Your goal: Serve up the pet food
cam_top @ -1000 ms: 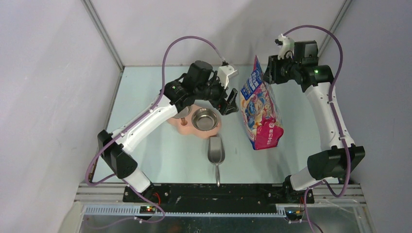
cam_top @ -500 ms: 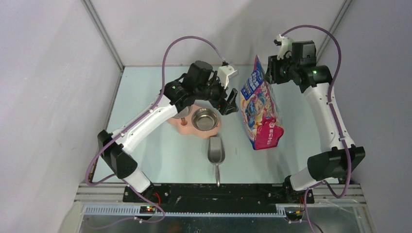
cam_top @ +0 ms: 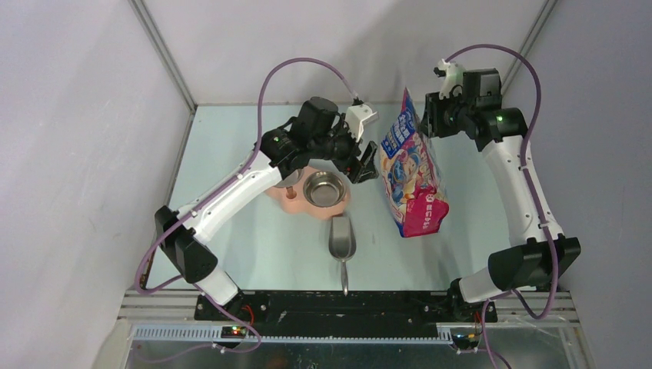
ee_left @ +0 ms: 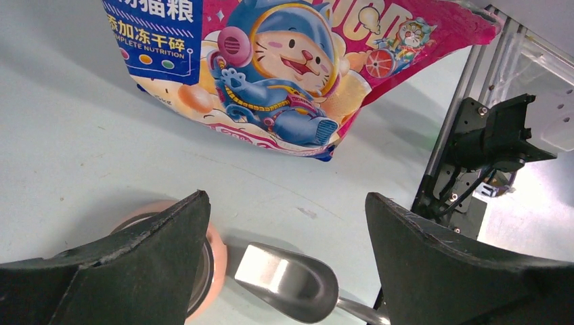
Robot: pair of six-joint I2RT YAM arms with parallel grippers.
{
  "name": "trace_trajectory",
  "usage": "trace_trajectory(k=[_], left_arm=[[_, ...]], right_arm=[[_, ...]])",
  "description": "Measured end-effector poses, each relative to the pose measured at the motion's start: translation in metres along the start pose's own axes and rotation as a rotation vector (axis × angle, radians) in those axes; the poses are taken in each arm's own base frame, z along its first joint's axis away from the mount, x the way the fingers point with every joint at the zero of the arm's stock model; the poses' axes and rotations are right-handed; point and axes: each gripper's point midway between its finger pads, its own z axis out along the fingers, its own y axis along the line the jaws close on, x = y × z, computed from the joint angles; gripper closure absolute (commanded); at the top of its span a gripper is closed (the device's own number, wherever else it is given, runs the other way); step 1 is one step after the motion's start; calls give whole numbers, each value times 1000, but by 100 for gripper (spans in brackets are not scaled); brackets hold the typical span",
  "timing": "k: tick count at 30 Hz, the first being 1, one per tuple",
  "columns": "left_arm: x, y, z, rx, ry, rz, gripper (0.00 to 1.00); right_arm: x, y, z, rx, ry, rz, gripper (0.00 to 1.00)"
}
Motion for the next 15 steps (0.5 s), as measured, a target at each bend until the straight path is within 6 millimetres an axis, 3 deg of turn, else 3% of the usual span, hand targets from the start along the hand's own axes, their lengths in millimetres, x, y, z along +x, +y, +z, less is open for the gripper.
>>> trace_trajectory(k=[10, 15], left_arm=[[-1, 7, 1, -42, -5, -3, 9], [-15, 27, 6, -153, -32, -35, 13]], right_arm=[[2, 2, 3, 7, 10, -16, 61], [0, -2, 11, 69, 15, -67, 72]])
